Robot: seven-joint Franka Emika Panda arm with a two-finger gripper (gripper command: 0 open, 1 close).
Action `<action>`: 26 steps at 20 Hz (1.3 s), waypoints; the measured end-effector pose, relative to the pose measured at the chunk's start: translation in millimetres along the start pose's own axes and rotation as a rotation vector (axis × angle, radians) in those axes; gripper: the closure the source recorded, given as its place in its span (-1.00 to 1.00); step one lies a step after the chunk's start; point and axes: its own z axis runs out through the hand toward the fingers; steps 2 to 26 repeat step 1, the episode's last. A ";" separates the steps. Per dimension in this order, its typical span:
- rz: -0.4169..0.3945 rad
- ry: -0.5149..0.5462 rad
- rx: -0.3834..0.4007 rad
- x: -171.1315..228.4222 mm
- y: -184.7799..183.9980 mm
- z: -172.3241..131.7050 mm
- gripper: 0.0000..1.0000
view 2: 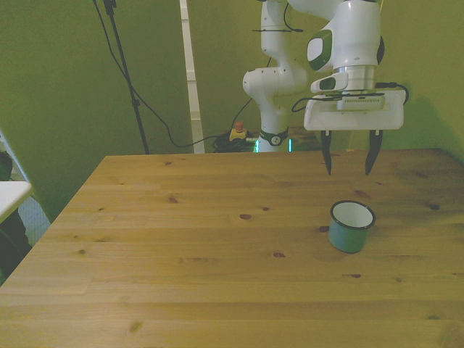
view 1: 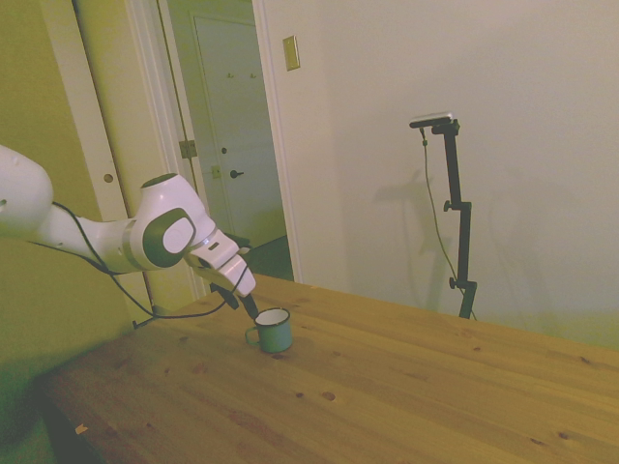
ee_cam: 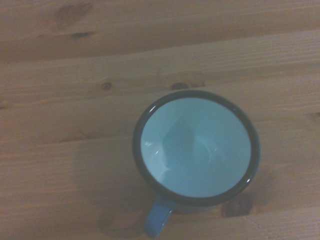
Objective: Flip the mug upright
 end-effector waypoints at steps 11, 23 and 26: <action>-0.004 -0.001 -0.002 -5.4 -0.1 0.2 -1.00; -0.004 -0.001 -0.002 -5.4 -0.1 0.2 -1.00; -0.004 -0.001 -0.002 -5.4 -0.1 0.2 -1.00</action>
